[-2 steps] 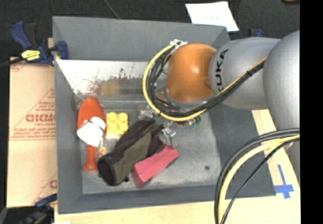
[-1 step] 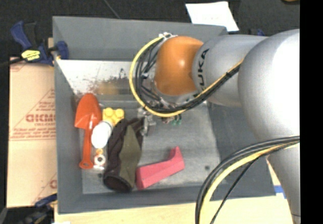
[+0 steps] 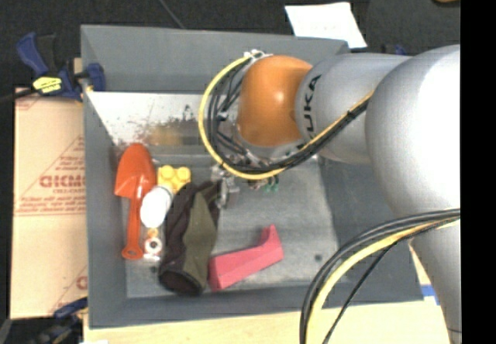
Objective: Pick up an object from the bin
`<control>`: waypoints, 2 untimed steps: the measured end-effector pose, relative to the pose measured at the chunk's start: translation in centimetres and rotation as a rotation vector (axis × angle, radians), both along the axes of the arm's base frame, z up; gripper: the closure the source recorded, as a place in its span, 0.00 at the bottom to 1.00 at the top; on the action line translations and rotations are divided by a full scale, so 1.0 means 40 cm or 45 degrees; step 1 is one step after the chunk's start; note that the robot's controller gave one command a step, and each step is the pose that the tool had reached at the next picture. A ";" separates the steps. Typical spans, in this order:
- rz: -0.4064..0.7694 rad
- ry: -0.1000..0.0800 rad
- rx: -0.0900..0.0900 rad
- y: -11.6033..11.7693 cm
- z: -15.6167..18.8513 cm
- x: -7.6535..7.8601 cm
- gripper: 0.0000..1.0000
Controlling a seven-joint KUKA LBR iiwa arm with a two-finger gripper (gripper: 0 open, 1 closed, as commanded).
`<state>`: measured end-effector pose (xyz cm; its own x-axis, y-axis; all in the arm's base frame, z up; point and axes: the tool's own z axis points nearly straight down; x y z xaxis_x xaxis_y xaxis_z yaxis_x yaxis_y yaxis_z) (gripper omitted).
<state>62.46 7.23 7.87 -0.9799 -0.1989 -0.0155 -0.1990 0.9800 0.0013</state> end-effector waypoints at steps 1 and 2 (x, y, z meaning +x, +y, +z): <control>0.000 0.000 0.000 0.000 0.000 0.000 1.00; -0.013 0.000 -0.001 -0.041 0.257 0.004 0.00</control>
Offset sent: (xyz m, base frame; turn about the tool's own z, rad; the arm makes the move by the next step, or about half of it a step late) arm 0.0020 -0.0210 0.1383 0.0110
